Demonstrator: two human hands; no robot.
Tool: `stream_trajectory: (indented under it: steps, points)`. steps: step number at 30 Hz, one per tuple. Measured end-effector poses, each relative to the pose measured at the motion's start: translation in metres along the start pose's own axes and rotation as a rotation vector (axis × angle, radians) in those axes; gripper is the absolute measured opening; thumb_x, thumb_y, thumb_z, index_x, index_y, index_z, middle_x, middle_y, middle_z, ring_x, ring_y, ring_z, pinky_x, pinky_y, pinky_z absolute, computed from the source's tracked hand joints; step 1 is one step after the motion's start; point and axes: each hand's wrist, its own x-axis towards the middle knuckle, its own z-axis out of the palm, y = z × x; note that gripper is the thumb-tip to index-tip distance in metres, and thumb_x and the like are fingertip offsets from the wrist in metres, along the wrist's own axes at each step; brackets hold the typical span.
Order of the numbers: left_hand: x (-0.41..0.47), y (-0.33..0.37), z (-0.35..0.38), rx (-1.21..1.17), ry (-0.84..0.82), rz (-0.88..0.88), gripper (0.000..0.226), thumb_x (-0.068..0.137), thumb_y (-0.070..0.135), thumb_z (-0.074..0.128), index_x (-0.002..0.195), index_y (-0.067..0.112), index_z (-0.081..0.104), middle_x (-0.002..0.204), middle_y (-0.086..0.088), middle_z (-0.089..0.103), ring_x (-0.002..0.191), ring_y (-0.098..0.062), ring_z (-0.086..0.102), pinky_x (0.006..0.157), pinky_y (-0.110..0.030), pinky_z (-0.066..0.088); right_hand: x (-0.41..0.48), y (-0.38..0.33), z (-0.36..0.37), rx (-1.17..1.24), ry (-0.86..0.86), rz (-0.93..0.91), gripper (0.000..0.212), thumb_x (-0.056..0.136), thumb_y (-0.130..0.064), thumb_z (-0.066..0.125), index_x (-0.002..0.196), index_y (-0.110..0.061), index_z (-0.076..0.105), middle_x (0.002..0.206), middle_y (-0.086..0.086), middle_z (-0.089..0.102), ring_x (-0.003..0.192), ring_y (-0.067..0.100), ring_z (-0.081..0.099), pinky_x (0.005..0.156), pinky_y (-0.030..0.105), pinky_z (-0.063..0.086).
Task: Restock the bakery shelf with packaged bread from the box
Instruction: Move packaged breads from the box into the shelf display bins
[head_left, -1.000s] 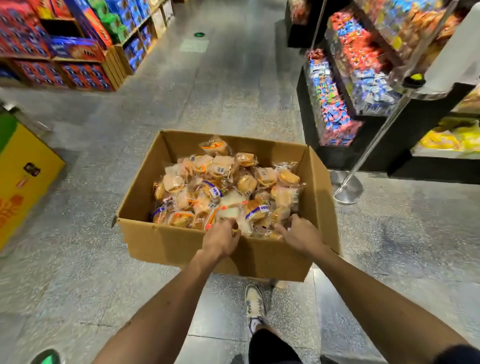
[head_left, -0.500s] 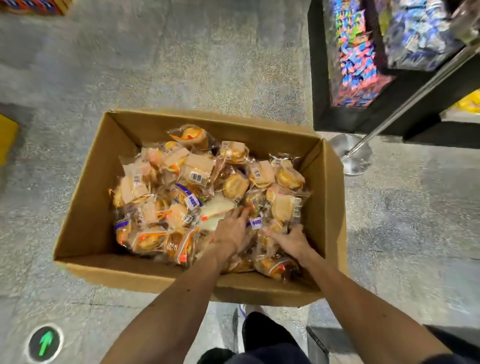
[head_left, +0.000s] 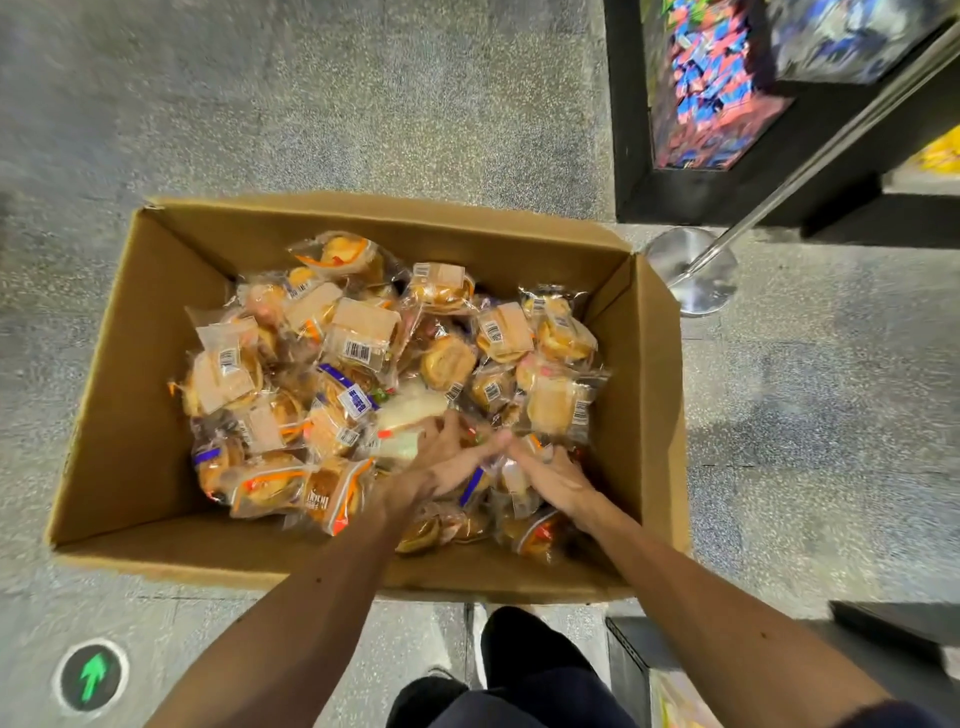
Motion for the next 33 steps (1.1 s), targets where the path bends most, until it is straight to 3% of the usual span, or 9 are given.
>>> stream_trajectory:
  steps: [4,8,11,14,16,19,23,28,33]
  points:
    - [-0.012,0.003,0.015,0.186,-0.047,0.226,0.110,0.055,0.088,0.065,0.143,0.043,0.019,0.156,-0.003,0.015,0.141,-0.035,0.028,0.112,-0.055,0.033,-0.019,-0.030,-0.009,0.282,-0.117,-0.033,0.098,0.076,-0.090,-0.002,0.157,-0.036,0.007,0.165,0.000,0.013,0.152,0.024,0.009,0.122,0.052,0.008]
    - [-0.010,0.008,0.016,0.125,-0.121,0.179,0.094,0.072,0.070,0.071,0.150,0.045,0.027,0.158,-0.001,0.020,0.138,-0.024,0.036,0.110,-0.044,0.038,-0.016,-0.032,-0.025,0.488,-0.192,0.035,0.100,0.078,-0.089,0.002,0.147,-0.030,0.042,0.151,0.002,0.043,0.142,0.026,0.033,0.114,0.053,0.029]
    - [-0.010,0.000,0.006,-0.139,-0.114,0.131,0.078,0.078,0.047,0.078,0.145,0.027,0.045,0.149,-0.003,0.039,0.096,-0.008,0.061,0.076,-0.020,0.053,-0.008,-0.021,-0.032,0.503,-0.168,0.103,0.075,0.097,-0.070,0.009,0.133,-0.022,0.053,0.133,0.007,0.057,0.116,0.027,0.055,0.096,0.047,0.044]
    - [-0.015,-0.011,-0.007,-0.229,0.005,0.127,0.070,0.084,0.034,0.077,0.144,0.015,0.047,0.138,-0.001,0.038,0.076,-0.005,0.062,0.059,-0.014,0.055,-0.002,-0.018,-0.024,0.315,-0.003,0.097,0.040,0.107,-0.038,0.030,0.124,-0.015,0.058,0.131,0.013,0.060,0.115,0.030,0.057,0.099,0.048,0.047]
    - [-0.020,-0.018,-0.015,-0.306,0.064,0.122,0.073,0.083,0.034,0.078,0.145,0.013,0.045,0.138,-0.005,0.049,0.080,-0.016,0.070,0.065,-0.031,0.062,0.004,-0.017,-0.012,-0.075,0.132,-0.021,0.027,0.101,-0.022,0.047,0.124,-0.016,0.061,0.128,0.008,0.063,0.117,0.028,0.058,0.102,0.045,0.048]
    - [-0.029,-0.028,-0.026,-0.355,0.162,0.070,0.070,0.083,0.037,0.078,0.142,0.014,0.048,0.112,0.007,0.059,0.090,-0.020,0.070,0.079,-0.042,0.061,0.008,-0.015,0.008,-0.415,0.188,-0.172,0.038,0.091,-0.022,0.066,0.128,-0.021,0.057,0.126,0.004,0.062,0.119,0.027,0.057,0.103,0.044,0.046]
    - [-0.034,-0.040,-0.035,-0.361,0.212,0.061,0.099,0.054,0.079,0.074,0.137,0.031,0.052,0.132,-0.006,0.050,0.113,-0.027,0.061,0.089,-0.045,0.058,0.017,-0.029,0.027,-0.155,0.258,-0.078,0.053,0.086,-0.027,0.071,0.133,-0.015,0.051,0.130,0.010,0.058,0.121,0.031,0.054,0.102,0.041,0.045]
    - [-0.035,-0.049,-0.040,-0.391,0.229,0.059,0.076,0.060,0.077,0.073,0.127,0.046,0.056,0.132,-0.003,0.045,0.116,-0.028,0.058,0.093,-0.048,0.055,0.018,-0.056,0.052,0.162,0.231,0.081,0.099,0.086,-0.031,0.074,0.155,-0.012,0.005,0.158,0.016,0.022,0.141,0.038,0.032,0.114,0.043,0.031]
    - [-0.049,-0.041,-0.057,-0.492,0.192,0.054,0.065,0.085,0.029,0.076,0.141,0.017,0.045,0.117,0.004,0.060,0.085,-0.024,0.073,0.068,-0.034,0.062,0.002,-0.056,0.043,0.048,0.262,0.028,0.075,0.080,0.002,0.073,0.140,-0.014,0.031,0.142,0.013,0.037,0.116,0.028,0.049,0.099,0.034,0.045]
